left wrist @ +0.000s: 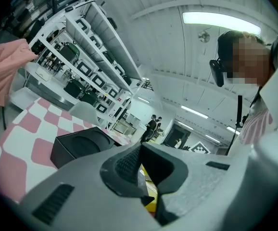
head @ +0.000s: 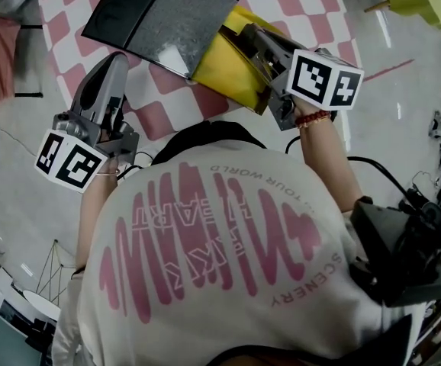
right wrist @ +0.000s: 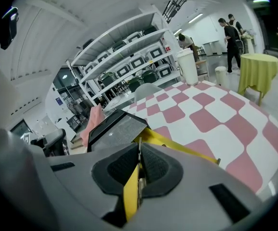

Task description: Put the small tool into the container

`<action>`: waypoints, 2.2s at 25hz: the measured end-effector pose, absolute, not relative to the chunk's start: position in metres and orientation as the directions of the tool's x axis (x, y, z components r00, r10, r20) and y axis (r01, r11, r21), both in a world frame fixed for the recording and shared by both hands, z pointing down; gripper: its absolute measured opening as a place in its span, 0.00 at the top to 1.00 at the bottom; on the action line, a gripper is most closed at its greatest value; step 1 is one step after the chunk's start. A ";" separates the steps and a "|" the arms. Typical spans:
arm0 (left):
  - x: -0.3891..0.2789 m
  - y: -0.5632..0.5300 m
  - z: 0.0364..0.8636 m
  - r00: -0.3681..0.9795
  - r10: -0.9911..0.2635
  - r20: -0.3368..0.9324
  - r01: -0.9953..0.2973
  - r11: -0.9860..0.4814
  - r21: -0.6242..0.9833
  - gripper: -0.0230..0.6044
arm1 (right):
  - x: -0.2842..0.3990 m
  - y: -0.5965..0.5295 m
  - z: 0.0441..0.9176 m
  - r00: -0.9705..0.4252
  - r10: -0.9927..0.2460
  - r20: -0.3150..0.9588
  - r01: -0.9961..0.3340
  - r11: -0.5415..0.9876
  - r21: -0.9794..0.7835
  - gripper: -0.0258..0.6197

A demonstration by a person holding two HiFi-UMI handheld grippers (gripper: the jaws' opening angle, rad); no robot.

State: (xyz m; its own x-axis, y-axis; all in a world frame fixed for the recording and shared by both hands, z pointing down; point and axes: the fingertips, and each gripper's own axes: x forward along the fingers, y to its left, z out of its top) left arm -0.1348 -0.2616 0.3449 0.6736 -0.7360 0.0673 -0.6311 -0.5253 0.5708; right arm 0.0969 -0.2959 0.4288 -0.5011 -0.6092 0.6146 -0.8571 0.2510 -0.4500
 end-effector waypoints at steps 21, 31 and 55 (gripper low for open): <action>-0.207 -0.239 0.347 0.504 -0.858 0.096 -0.753 -0.382 0.536 0.95 | 0.071 -0.289 0.442 -0.510 -0.517 0.687 -0.860 0.320 -0.397 0.93; -0.219 -0.235 0.350 0.465 -0.880 0.092 -0.761 -0.345 0.549 0.95 | 0.076 -0.288 0.456 -0.500 -0.493 0.712 -0.866 0.313 -0.391 0.93; -0.212 -0.236 0.346 0.479 -0.873 0.086 -0.760 -0.364 0.539 0.95 | 0.079 -0.285 0.465 -0.521 -0.456 0.721 -0.853 0.292 -0.432 0.93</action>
State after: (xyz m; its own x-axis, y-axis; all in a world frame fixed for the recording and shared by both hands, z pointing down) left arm -0.2118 -0.2359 0.3460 0.4794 -0.8734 0.0860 -0.7598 -0.3641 0.5386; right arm 0.0790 -0.2855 0.4646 -0.5213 -0.4560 0.7213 -0.8533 0.2920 -0.4321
